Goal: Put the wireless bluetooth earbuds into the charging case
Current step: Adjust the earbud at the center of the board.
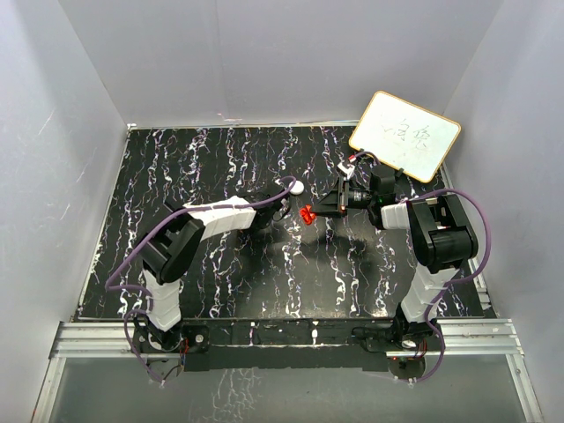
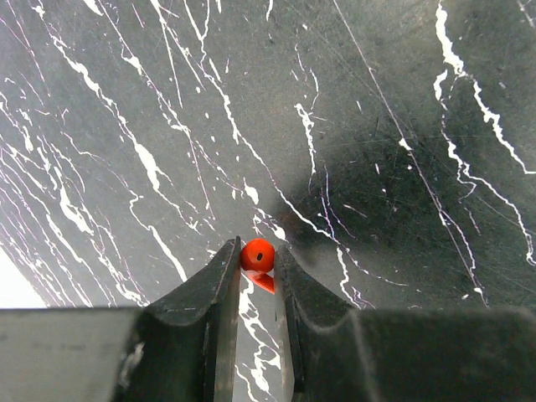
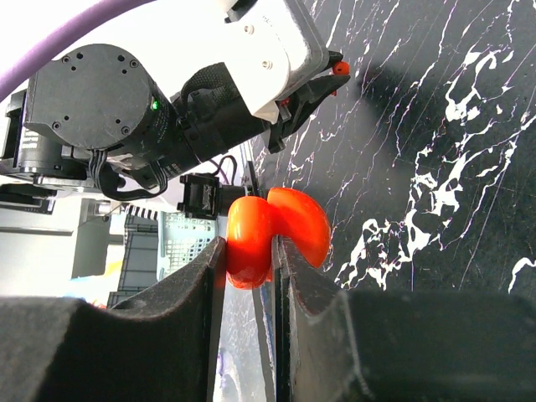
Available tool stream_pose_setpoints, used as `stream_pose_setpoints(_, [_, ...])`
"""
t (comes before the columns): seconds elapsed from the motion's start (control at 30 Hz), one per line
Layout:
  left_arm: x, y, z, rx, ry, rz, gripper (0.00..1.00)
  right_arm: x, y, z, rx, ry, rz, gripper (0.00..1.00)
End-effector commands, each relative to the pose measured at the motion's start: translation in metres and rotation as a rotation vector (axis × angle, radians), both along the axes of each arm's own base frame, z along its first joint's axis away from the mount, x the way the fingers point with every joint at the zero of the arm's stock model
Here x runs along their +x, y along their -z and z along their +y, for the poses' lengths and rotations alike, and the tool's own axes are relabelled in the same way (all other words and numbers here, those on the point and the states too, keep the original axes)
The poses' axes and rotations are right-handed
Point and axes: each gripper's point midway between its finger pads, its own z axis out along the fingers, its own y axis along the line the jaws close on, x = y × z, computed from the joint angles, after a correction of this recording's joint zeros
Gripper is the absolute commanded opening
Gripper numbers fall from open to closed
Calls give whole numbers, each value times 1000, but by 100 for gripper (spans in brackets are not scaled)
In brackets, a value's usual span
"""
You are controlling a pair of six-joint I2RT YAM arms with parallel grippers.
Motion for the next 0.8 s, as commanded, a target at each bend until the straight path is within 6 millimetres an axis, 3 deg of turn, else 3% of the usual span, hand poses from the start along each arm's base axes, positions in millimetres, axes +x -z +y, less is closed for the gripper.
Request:
stream_pose_setpoints(0.0, [3, -13, -3, 13, 13, -10, 3, 2, -18, -3, 11, 8, -100, 0])
stream_pose_setpoints(0.77, [5, 0, -1, 121, 16, 17, 12, 3, -18, -3, 11, 9, -100, 0])
